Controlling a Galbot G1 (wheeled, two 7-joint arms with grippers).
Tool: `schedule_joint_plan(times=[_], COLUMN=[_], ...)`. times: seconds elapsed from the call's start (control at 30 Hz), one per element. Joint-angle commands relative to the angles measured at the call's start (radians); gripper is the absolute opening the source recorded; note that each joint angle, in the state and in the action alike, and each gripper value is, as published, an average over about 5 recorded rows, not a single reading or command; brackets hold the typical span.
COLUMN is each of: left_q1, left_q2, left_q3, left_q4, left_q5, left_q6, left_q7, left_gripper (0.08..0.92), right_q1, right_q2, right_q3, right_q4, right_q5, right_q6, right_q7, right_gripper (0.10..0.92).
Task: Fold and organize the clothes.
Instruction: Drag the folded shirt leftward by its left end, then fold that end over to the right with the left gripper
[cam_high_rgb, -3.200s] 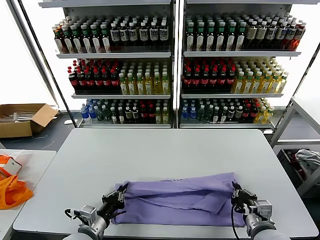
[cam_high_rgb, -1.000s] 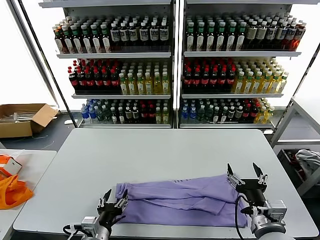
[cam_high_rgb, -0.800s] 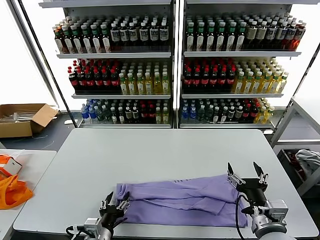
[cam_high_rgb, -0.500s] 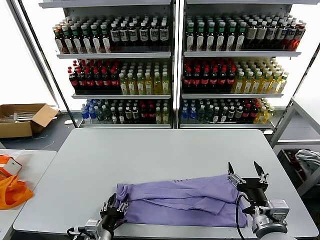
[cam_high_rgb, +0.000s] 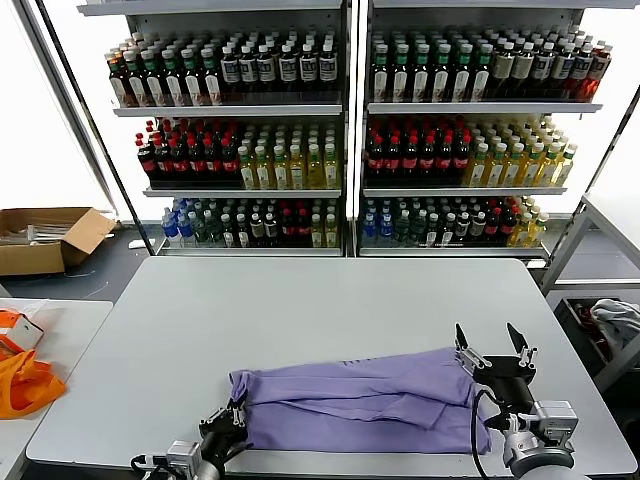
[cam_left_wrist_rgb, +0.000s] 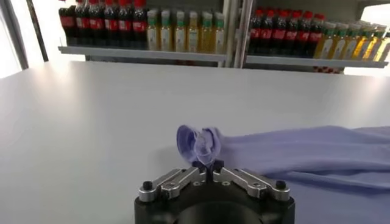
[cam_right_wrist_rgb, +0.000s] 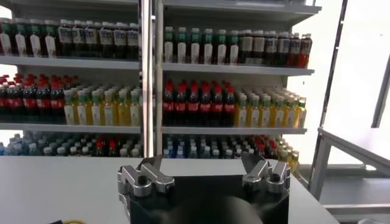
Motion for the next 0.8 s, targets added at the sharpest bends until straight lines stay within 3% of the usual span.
schedule_joint_plan(times=[0.03,0.13,0.27,0.33,0.4,0.53,0.8], left_q1=[-0.011,-0.029,-0.011,0.004,0.012,0.006,0.012], left_q2=[0.076,0.234,0.489,0.572,0.612,0.563,0.244], left_q3=[-0.181,-0.407,-0.716,-0.811,-0.854,-0.800,-0.330], left_q4=[-0.056,-0.054,0.065,0.124,0.145,0.089,-0.097], left_q5=[-0.024,-0.104,-0.161,-0.180,-0.198,-0.189,-0.044], left_q6=[0.000,0.017,0.004,0.000,0.005,0.026,0.055], left_q7=[0.011,0.027,0.064,0.078,0.085,0.091,0.073], left_gripper=[0.095,0.093,0.093,0.093,0.093,0.093,0.093], right_q1=[0.007,0.015,0.030,0.038,0.041,0.046,0.020], right_q2=[-0.002,-0.008,-0.010,-0.004,0.003,0.017,0.039], right_q3=[-0.001,-0.002,-0.002,-0.005,-0.011,-0.026,-0.029], right_q4=[-0.003,0.001,-0.005,-0.016,-0.023,-0.028,-0.018], right_q5=[0.001,0.008,0.021,0.023,0.021,0.011,-0.014], right_q6=[-0.002,-0.006,-0.009,-0.008,-0.007,-0.007,-0.003], right_q7=[0.000,-0.001,-0.001,-0.001,-0.002,-0.003,-0.005], right_gripper=[0.823,0.823,0.823,0.823,0.823,0.823,0.823])
